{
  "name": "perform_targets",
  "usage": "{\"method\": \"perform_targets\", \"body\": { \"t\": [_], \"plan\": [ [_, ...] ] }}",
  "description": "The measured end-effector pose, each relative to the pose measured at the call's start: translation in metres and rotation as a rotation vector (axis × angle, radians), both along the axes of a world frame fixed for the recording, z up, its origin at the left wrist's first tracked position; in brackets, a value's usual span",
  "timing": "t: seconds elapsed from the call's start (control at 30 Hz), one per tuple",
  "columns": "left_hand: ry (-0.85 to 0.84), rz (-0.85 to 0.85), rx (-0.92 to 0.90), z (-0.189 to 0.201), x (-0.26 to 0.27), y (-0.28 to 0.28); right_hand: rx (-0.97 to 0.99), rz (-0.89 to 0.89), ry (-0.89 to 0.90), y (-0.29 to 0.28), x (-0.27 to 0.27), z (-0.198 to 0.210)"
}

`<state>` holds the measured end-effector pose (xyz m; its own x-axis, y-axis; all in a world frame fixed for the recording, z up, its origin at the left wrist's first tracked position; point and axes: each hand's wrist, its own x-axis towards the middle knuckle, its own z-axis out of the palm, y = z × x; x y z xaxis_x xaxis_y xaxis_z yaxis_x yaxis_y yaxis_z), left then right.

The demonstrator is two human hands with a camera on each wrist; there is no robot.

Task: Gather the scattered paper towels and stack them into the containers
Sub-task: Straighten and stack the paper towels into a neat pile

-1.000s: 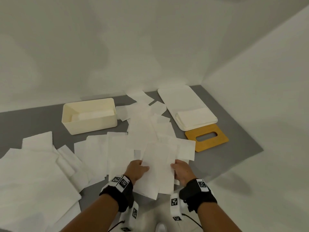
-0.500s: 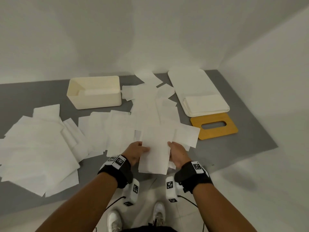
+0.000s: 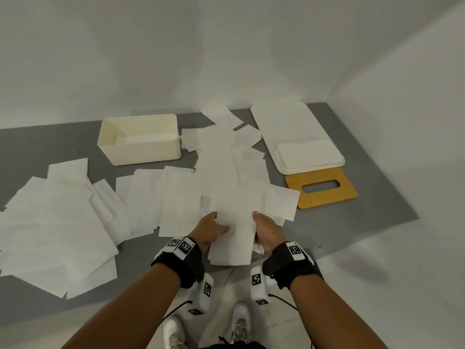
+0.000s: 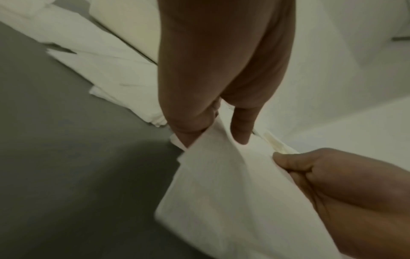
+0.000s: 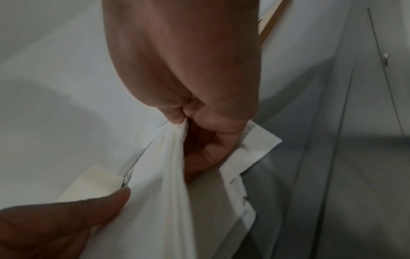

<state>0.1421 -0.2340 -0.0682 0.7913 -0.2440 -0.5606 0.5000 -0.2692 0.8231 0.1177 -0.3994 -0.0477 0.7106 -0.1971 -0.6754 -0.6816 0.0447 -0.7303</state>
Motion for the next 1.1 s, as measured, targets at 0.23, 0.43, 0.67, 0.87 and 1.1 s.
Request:
{"method": "perform_targets", "body": {
  "t": [0.23, 0.43, 0.67, 0.87, 1.1],
  "plan": [
    [-0.157, -0.127, 0.035, 0.007, 0.000, -0.008, -0.230, 0.184, -0.030, 0.001, 0.006, 0.013],
    [-0.152, -0.146, -0.006, 0.010, -0.001, -0.008, -0.171, 0.187, -0.051, 0.001, 0.002, 0.011],
    [-0.075, 0.019, 0.081, 0.007, 0.000, -0.010, -0.297, 0.270, -0.138, -0.001, 0.003, 0.005],
    [0.066, 0.149, -0.035, 0.032, 0.007, 0.001, 0.075, 0.208, -0.212, -0.002, 0.007, 0.040],
    [0.128, 0.086, -0.363, 0.050, 0.008, 0.004, -0.114, 0.299, -0.218, -0.003, 0.017, 0.030]
  ]
}}
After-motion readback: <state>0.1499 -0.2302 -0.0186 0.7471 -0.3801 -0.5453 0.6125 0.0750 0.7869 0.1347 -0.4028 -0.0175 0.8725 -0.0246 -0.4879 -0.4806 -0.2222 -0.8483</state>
